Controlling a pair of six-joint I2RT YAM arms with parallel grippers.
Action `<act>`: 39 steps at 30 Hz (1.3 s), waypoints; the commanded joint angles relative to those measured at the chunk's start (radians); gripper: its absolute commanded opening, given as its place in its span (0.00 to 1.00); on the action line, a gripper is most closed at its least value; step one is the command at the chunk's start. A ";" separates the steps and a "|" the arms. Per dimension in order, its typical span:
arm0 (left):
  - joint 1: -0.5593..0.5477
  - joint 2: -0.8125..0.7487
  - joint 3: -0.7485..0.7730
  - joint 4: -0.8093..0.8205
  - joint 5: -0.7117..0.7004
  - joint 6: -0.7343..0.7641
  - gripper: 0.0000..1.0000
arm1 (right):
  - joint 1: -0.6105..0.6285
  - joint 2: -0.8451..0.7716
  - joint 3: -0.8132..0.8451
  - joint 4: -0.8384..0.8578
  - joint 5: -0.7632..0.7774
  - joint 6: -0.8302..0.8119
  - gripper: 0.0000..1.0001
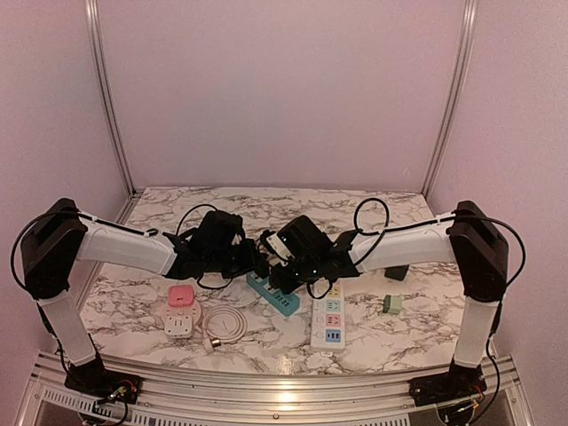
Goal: Pull the plug off the socket
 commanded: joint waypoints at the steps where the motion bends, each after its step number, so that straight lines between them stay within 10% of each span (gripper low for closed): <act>1: -0.013 0.092 -0.074 -0.274 -0.005 -0.003 0.00 | -0.006 -0.100 0.034 0.023 0.073 0.034 0.02; 39: -0.029 0.097 -0.084 -0.268 -0.001 0.002 0.00 | -0.110 -0.198 0.011 -0.081 0.106 0.086 0.00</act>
